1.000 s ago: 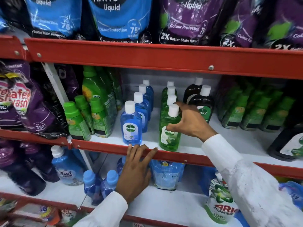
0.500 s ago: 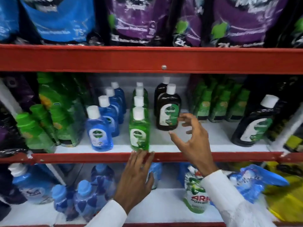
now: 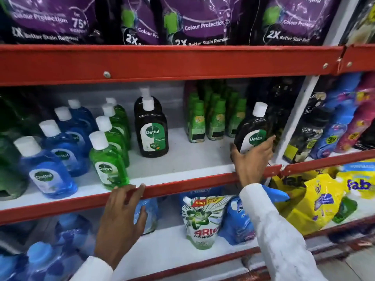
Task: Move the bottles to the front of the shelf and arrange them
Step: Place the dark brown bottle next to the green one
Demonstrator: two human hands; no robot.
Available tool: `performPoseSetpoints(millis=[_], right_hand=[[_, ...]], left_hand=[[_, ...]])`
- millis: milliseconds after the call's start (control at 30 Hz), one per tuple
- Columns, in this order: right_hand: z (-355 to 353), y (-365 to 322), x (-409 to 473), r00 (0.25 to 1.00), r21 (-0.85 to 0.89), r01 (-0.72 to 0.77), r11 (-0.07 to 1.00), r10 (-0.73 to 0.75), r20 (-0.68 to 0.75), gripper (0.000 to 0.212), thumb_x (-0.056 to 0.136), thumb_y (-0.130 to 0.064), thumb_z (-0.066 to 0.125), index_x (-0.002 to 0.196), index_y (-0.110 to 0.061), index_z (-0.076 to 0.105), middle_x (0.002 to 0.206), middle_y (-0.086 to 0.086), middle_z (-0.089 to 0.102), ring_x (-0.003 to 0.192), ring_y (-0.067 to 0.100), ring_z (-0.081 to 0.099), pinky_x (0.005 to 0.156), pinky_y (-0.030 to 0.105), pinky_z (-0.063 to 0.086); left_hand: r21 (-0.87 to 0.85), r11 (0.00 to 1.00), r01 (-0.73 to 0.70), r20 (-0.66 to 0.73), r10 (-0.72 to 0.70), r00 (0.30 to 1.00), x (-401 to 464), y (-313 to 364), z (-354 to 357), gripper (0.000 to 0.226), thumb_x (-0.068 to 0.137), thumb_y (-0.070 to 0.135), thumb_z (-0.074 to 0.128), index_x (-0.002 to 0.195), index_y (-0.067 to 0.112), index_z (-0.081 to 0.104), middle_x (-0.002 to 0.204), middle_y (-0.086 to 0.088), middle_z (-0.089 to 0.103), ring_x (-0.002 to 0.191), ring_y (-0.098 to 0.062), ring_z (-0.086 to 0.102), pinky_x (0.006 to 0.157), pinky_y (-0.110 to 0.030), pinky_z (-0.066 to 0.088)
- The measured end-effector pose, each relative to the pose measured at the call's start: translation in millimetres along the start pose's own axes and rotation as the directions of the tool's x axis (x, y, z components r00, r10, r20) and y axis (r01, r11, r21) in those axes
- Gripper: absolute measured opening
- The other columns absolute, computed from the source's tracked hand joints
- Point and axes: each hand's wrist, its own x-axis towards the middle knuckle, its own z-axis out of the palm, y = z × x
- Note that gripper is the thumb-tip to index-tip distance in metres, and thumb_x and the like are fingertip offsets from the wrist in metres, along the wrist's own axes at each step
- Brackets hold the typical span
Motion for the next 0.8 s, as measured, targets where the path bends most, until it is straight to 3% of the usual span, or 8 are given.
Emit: performPoseSetpoints(millis=[167,367,567,800], right_hand=[[-6,-4,7,1.000,0.006,0.015,1.000,-0.015,0.001,0.113,0.060,-0.041,0.090,0.140,0.009,0.028,0.141,0.031,0.041,0.131,0.047,0.040,0.111,0.050,0.036],[4,-43,-49,0.978,-0.020,0.196,0.980,-0.193,0.081,0.106,0.051,-0.054,0.087,0.126,0.002,0.038,0.124,0.025,0.048,0.115,0.043,0.049,0.093,0.056,0.050],[29,-109,-112,0.928,0.045,0.289,0.956,-0.291,0.233,0.103,0.048,-0.065,0.083,0.115,0.001,0.042,0.121,0.022,0.052,0.114,0.041,0.050,0.089,0.049,0.052],[52,-134,-149,0.914,0.003,0.285,0.959,-0.272,0.302,0.107,0.046,-0.068,0.084,0.116,0.001,0.044,0.119,0.019,0.054,0.113,0.038,0.051,0.086,0.047,0.054]], left_hand=[[-0.021,0.998,0.067,0.012,-0.067,0.998,-1,4,-2,0.052,0.084,0.033,0.052,0.135,0.020,0.055,0.122,-0.006,0.053,0.116,-0.029,0.052,0.101,-0.041,0.045],[-0.068,0.992,0.110,0.009,-0.110,0.994,-1,9,-9,0.050,0.084,0.031,0.054,0.133,0.023,0.057,0.121,-0.002,0.053,0.116,-0.023,0.053,0.095,-0.037,0.052],[-0.092,0.993,0.069,0.020,-0.067,0.998,-1,6,-15,0.051,0.085,0.031,0.051,0.135,0.025,0.055,0.122,0.001,0.052,0.117,-0.021,0.054,0.096,-0.035,0.050],[-0.123,0.992,0.041,0.012,-0.040,0.999,0,-1,-16,0.053,0.082,0.017,0.064,0.133,0.025,0.055,0.121,0.008,0.044,0.117,-0.020,0.053,0.100,-0.029,0.043]])
